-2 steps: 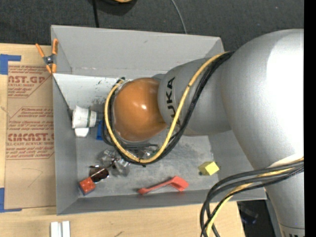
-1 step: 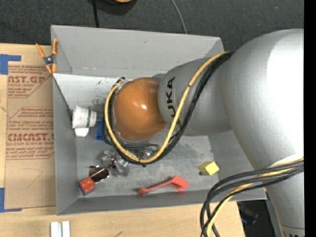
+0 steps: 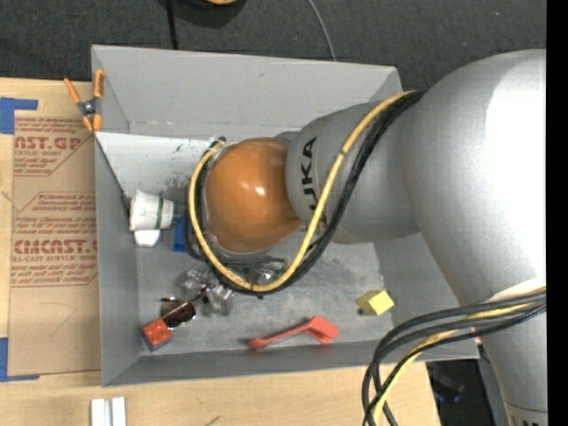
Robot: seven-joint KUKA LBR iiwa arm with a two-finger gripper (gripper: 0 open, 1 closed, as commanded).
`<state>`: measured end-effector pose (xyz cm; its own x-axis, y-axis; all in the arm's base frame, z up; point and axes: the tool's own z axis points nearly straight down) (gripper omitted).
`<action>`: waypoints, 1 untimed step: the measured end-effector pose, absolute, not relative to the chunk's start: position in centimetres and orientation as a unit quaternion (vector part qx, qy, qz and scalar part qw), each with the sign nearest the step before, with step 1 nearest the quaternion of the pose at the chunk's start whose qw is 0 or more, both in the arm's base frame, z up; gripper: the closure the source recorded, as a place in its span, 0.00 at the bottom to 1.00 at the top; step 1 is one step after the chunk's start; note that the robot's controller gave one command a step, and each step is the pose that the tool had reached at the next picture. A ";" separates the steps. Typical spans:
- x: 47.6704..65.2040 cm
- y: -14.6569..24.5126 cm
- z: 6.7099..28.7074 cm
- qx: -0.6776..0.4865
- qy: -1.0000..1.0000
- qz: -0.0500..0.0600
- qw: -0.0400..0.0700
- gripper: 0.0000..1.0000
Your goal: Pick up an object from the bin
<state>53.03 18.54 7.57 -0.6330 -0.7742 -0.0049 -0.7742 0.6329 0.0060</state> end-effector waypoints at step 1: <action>53.0 18.5 8.9 -0.428 0.904 0.004 0.000 1.00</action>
Offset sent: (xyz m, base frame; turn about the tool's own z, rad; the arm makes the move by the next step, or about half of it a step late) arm 0.0001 0.0000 0.0550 0.0000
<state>52.97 18.54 8.86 -0.6328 -0.7743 -0.0034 -0.7743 0.6328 0.0067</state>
